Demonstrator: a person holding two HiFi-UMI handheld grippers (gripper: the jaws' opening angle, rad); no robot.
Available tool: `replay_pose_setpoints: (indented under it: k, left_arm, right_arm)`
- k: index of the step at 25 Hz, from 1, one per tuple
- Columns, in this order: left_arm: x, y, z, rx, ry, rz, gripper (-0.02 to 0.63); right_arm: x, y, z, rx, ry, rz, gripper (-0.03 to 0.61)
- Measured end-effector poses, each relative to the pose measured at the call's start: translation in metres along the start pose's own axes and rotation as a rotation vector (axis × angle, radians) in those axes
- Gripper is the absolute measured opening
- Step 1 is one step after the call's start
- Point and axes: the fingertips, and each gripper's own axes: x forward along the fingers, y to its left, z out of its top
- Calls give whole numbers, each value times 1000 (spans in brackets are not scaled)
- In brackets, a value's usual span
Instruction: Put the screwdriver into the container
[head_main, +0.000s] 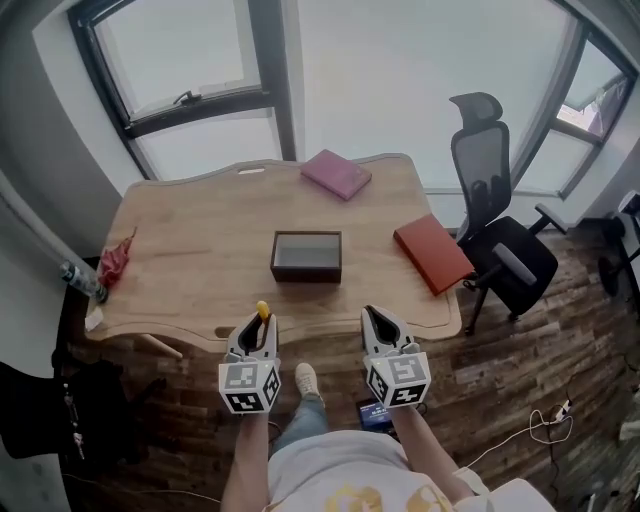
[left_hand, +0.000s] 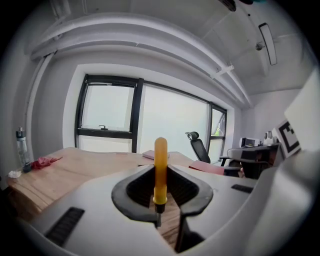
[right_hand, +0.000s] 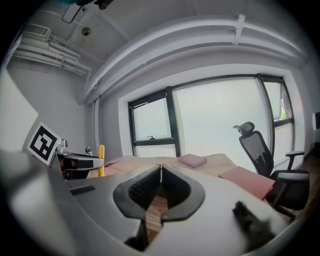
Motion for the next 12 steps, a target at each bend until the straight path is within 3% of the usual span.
replay_pose_setpoints:
  k: [12]
  left_arm:
    - [156,69,47,10,53,-125,78]
  right_arm:
    - [161,-34,32,27,52,-92,32]
